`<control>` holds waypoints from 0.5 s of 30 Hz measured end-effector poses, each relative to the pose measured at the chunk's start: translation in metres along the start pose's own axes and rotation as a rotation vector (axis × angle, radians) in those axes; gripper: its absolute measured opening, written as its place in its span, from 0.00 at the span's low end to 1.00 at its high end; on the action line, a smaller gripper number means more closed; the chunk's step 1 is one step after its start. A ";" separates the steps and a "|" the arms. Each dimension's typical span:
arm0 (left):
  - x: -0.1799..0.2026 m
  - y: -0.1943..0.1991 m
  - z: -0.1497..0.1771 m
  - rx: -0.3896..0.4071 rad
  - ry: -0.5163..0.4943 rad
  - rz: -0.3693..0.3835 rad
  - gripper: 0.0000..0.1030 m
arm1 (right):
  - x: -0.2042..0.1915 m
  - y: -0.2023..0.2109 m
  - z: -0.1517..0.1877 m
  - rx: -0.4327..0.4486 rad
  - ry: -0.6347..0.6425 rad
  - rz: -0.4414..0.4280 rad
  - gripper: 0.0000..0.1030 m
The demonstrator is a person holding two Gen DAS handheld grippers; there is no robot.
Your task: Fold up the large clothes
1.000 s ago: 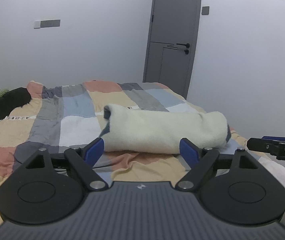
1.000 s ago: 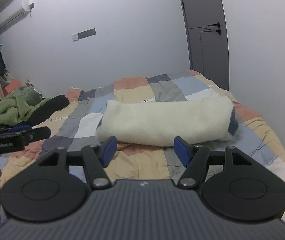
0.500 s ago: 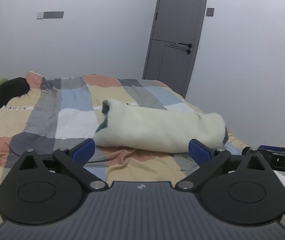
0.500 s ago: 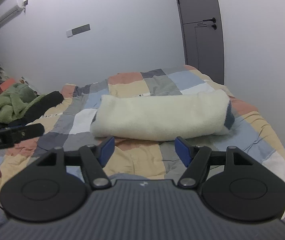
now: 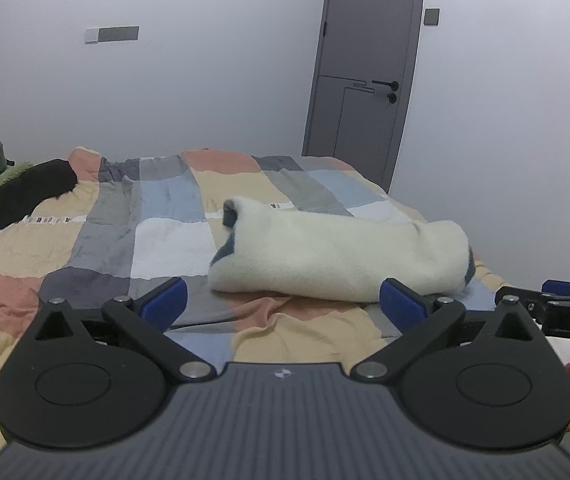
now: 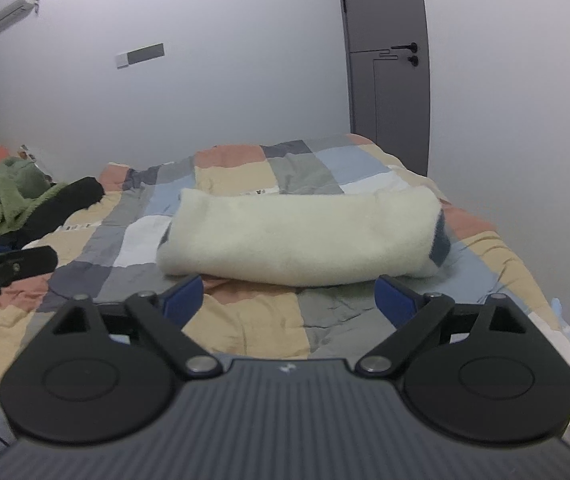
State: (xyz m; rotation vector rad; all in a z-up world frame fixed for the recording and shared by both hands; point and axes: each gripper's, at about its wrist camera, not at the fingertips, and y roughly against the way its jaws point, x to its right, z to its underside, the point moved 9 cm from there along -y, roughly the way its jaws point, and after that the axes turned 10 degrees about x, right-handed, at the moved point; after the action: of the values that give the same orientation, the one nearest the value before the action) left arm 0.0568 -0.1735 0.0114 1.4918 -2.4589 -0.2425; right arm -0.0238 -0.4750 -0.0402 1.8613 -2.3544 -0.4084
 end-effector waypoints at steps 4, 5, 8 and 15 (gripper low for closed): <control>0.000 -0.002 0.003 -0.012 0.007 0.001 1.00 | 0.000 0.000 0.001 -0.005 -0.006 -0.004 0.91; 0.001 -0.002 0.003 -0.016 0.006 0.001 1.00 | 0.001 0.000 0.002 -0.007 -0.010 -0.005 0.91; 0.002 -0.002 0.002 -0.013 -0.004 -0.006 1.00 | 0.000 0.000 0.005 -0.016 -0.012 -0.009 0.91; 0.003 -0.001 0.001 -0.005 -0.010 -0.010 1.00 | -0.002 0.002 0.003 -0.011 -0.017 -0.013 0.91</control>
State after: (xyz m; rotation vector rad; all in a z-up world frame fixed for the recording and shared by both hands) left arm 0.0560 -0.1768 0.0103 1.5050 -2.4573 -0.2582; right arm -0.0264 -0.4725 -0.0421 1.8771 -2.3467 -0.4387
